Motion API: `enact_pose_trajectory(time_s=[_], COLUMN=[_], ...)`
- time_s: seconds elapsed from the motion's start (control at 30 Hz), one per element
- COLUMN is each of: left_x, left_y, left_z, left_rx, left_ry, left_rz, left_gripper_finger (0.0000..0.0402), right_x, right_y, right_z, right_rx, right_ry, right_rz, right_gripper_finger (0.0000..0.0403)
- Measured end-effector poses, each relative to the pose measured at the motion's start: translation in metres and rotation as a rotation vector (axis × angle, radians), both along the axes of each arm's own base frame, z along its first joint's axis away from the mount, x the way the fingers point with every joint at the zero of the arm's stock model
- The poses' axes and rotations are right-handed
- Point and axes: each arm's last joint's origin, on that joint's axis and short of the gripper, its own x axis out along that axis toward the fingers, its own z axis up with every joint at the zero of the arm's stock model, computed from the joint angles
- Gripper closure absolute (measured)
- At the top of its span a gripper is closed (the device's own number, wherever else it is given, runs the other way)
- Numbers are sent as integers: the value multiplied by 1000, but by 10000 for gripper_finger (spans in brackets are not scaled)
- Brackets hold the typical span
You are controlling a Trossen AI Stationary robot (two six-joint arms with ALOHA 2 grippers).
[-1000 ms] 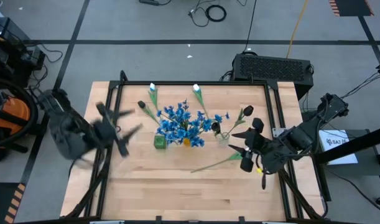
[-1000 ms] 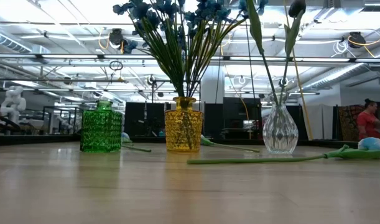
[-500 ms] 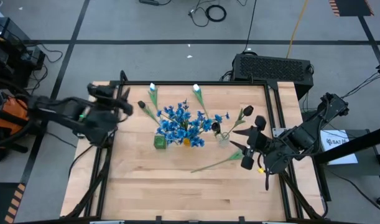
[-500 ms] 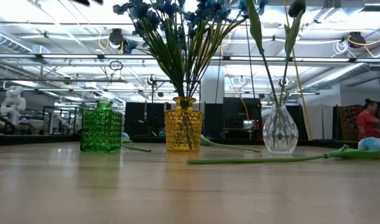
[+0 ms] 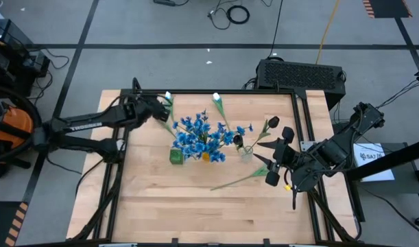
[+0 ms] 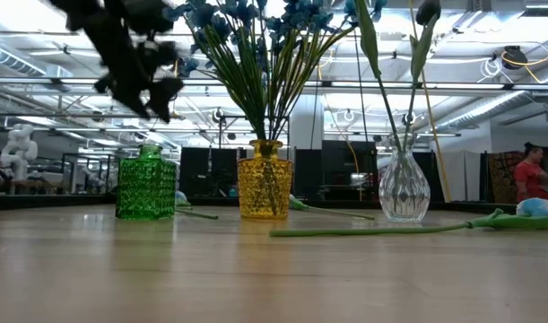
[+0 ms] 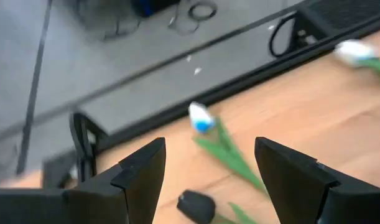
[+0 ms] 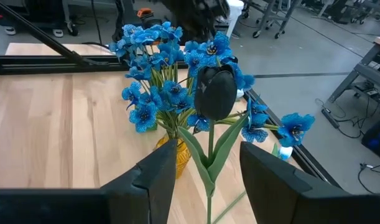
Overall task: Sort flowers into vase by color
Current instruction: Put the black flower into the transparent vase
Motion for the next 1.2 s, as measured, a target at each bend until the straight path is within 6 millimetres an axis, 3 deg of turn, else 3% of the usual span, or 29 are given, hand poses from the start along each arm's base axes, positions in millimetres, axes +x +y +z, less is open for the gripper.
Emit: enact_pose_trajectory(time_s=[0.13, 0.57, 0.93, 1.2], left_x=[-10, -17, 9, 16], left_y=[11, -2, 0, 4], left_z=[-24, -66, -86, -110], left_rx=[-72, -507, -558, -593], left_ry=[-42, -412, -438, -367], left_rz=[108, 350, 314, 396], left_gripper_finger=[149, 149, 149, 149], right_x=[0, 0, 0, 0], right_y=[0, 0, 0, 0], right_z=[0, 0, 0, 0], right_rx=[21, 24, 36, 60], right_ry=[-10, -11, -17, -29], right_rz=[-10, -11, -17, -28], right_gripper_finger=[234, 234, 234, 234])
